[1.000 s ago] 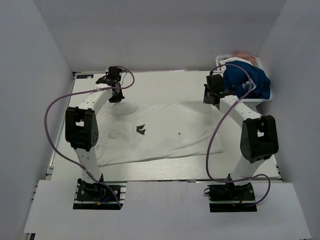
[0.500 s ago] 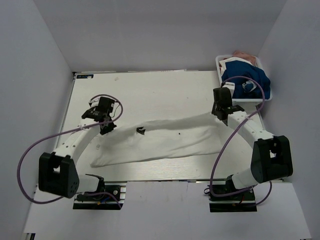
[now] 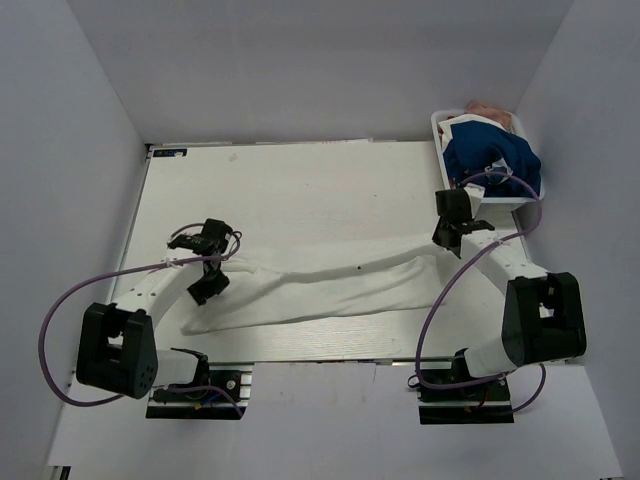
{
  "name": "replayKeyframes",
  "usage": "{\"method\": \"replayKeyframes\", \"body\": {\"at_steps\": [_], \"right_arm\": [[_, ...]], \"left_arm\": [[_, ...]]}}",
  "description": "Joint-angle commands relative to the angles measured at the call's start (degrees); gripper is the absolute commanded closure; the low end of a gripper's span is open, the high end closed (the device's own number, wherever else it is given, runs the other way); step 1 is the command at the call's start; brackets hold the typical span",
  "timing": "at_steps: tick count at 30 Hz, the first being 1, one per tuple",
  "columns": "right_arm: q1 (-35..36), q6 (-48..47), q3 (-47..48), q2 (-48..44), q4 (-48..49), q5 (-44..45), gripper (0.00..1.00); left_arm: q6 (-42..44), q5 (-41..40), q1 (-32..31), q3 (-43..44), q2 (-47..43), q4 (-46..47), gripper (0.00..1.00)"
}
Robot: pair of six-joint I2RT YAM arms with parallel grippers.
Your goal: Fold and stack the t-shirts
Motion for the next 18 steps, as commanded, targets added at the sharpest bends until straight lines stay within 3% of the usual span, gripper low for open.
{"method": "replayKeyframes", "body": {"at_steps": [1, 2, 3, 5, 6, 7, 8, 12, 18], "right_arm": [[-0.3, 3.1, -3.7, -1.2, -1.3, -3.7, 0.66], [-0.4, 3.6, -4.6, -2.0, -2.0, -4.2, 0.41], [-0.4, 3.9, -6.0, -2.6, -2.6, -4.2, 0.28], [-0.5, 4.4, -7.7, -6.3, -4.4, -3.6, 0.22], [-0.5, 4.4, -8.2, -7.1, -4.8, -3.2, 0.14], [-0.5, 4.4, -8.0, -9.8, -5.4, -2.9, 0.14], [-0.2, 4.3, -7.8, -10.5, -5.6, -2.8, 0.10], [0.2, 1.3, -5.5, -13.7, -3.4, -8.8, 0.10], [2.2, -2.0, -5.0, -8.9, 6.0, -23.9, 0.10]], "left_arm": [[-2.9, 1.5, -0.3, -0.6, -0.4, -2.2, 0.36], [-2.9, 2.4, -0.3, -0.6, -0.4, -2.9, 0.24], [-2.3, 2.9, -0.3, -0.6, -0.4, -3.9, 0.20], [-2.3, 4.0, -0.3, 1.5, -2.9, -6.3, 0.10], [-1.6, 4.8, -0.3, 2.2, -3.8, -6.8, 0.08], [-0.9, 5.6, -0.3, 3.5, -4.9, -6.8, 0.00], [-0.1, 5.6, -0.3, 4.0, -5.7, -5.7, 0.00], [2.6, 9.5, -0.3, 5.5, -6.4, 1.5, 0.00], [7.0, 17.8, -0.3, 6.1, 5.0, 13.7, 0.00]]}}
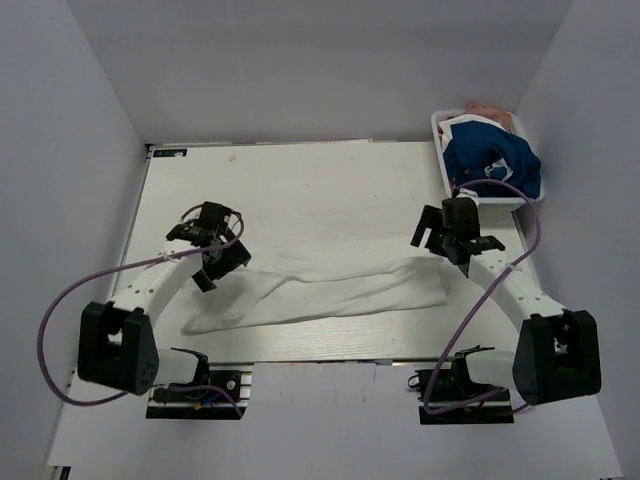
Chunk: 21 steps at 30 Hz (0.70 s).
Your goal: Fold and stack the t-shirts
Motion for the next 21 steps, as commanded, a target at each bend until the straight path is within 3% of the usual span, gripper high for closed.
{"method": "replayKeyframes", "body": {"at_steps": [1, 6, 10, 11, 13, 14, 15, 16, 17, 19, 20, 21], "right_arm": [[1.5, -2.2, 2.2, 4.0, 6.4, -10.0, 0.10], [2.9, -2.0, 1.7, 14.6, 10.5, -15.8, 0.10], [4.6, -0.2, -1.1, 15.0, 8.5, -16.4, 0.10], [5.2, 0.7, -3.3, 14.8, 8.0, -14.8, 0.10], [9.1, 2.3, -7.1, 13.1, 5.0, -14.2, 0.10], [10.5, 2.6, -8.1, 12.2, 4.6, -14.5, 0.10], [11.9, 3.7, -10.9, 11.7, 3.6, -15.1, 0.10], [17.1, 4.9, -11.7, 10.4, 3.0, -16.5, 0.10], [18.8, 5.5, -12.6, 9.1, 2.0, -17.5, 0.10], [26.6, 6.5, -14.4, 6.4, 0.7, -21.4, 0.10], [28.4, 6.4, -14.6, 5.9, -0.3, -22.4, 0.10], [33.1, 6.4, -15.2, 5.1, -0.3, -25.1, 0.10]], "left_arm": [[3.4, 6.7, -0.3, 0.7, 7.2, 8.9, 0.00], [4.8, 7.3, -0.3, 6.2, 21.8, 11.2, 0.00], [6.4, 5.6, 0.8, 15.7, 35.2, 11.2, 0.00], [6.4, 5.6, 0.8, 18.5, 41.9, 11.2, 0.00], [7.8, 6.7, 0.8, 29.7, 48.9, 10.7, 0.00], [8.3, 8.8, 0.3, 39.9, 52.6, 9.8, 0.00], [9.8, 10.3, -0.4, 46.4, 61.0, 8.6, 0.00], [9.8, 11.5, -0.4, 53.2, 65.5, 5.3, 0.00], [10.6, 15.9, -1.0, 67.7, 69.9, 3.8, 0.00], [11.1, 24.2, -1.5, 81.9, 82.7, 3.0, 0.00], [11.1, 27.6, -1.5, 90.3, 85.6, 6.4, 0.00], [8.5, 30.7, -2.1, 90.4, 87.4, 11.3, 0.00]]}}
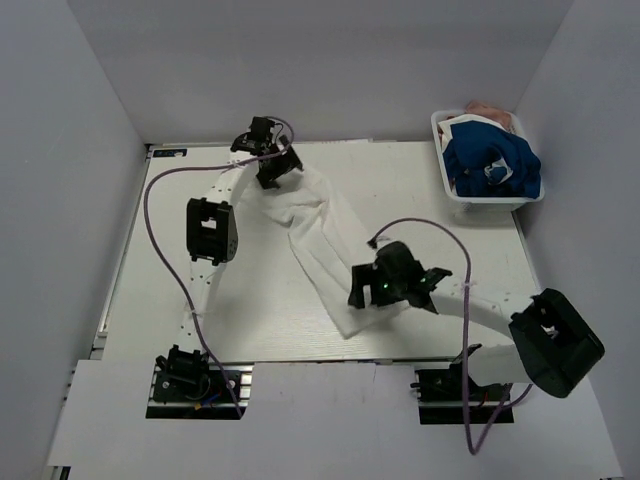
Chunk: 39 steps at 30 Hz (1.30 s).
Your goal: Fold and stack the t-shirts
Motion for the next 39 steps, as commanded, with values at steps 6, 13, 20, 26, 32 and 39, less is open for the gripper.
{"method": "replayKeyframes", "body": {"at_steps": [6, 13, 20, 26, 32, 39], "right_arm": [[25.3, -2.8, -4.9, -0.4, -4.3, -16.3, 0.10], [32.2, -10.5, -1.9, -0.2, -2.7, -16.6, 0.10], [32.3, -10.4, 4.4, -8.8, -7.9, -0.5, 0.10], [31.8, -2.5, 3.4, -17.1, -9.1, 10.7, 0.10], [29.7, 9.6, 1.1, -19.2, -18.0, 12.2, 0.10], [29.4, 11.7, -3.9, -20.4, -23.1, 2.3, 0.10]], "left_arm": [[-12.4, 24.7, -4.2, 5.1, 20.9, 40.7, 0.00], [-15.5, 20.8, -4.8, 0.9, 21.5, 49.4, 0.00], [-12.8, 19.9, -4.8, 3.5, 11.4, 47.4, 0.00], [5.9, 13.2, -6.7, -13.2, -17.0, 29.9, 0.00], [7.0, -0.4, -12.2, -58.7, -56.9, 24.8, 0.00], [-6.4, 7.7, -20.3, -97.0, -82.3, 25.9, 0.00]]}}
